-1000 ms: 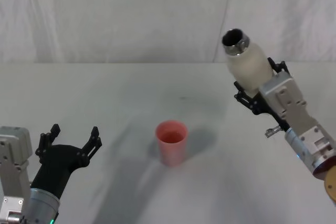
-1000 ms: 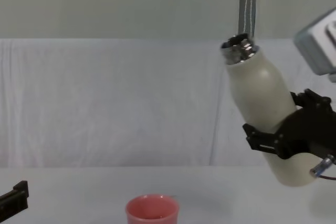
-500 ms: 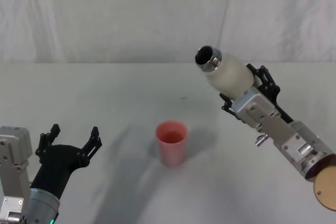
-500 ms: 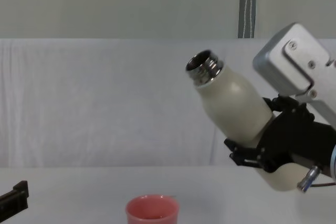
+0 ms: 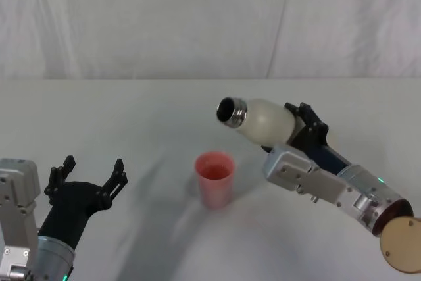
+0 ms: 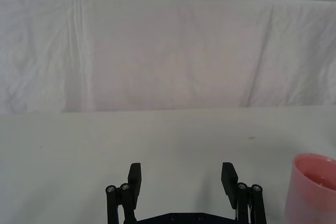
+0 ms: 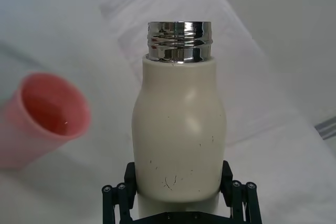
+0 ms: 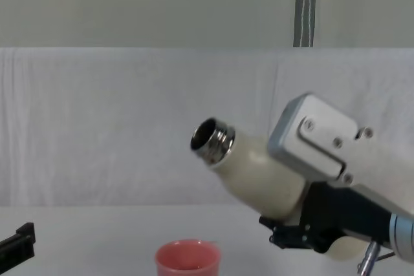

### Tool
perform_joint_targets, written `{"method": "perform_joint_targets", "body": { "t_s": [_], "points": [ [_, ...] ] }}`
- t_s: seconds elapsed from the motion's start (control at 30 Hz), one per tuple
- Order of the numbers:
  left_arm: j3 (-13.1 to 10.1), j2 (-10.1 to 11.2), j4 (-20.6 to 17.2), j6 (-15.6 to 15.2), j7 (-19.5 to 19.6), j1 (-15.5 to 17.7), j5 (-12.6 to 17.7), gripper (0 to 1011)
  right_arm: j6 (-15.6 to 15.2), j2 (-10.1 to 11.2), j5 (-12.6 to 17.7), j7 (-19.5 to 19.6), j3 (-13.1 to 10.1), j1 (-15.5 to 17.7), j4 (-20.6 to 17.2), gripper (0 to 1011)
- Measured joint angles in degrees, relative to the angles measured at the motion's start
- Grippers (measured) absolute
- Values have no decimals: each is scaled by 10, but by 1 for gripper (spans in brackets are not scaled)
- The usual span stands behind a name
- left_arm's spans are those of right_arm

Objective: Grasp the thermos with one hand and pour water into the cup lid.

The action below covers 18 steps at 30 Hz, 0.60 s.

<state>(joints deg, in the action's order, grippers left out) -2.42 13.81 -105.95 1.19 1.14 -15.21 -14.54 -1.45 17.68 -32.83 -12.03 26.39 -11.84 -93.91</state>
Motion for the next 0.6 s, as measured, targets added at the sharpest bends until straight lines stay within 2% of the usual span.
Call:
{"method": "perform_joint_targets", "body": {
  "t_s": [0.27, 0.6],
  "points": [
    [0, 0, 0, 0, 0, 0, 0, 1001, -16, 9, -37, -5, 23, -10, 6, 950],
    [0, 0, 0, 0, 0, 0, 0, 1001, -32, 17, -75, -8, 40, -16, 12, 950]
  ]
}}
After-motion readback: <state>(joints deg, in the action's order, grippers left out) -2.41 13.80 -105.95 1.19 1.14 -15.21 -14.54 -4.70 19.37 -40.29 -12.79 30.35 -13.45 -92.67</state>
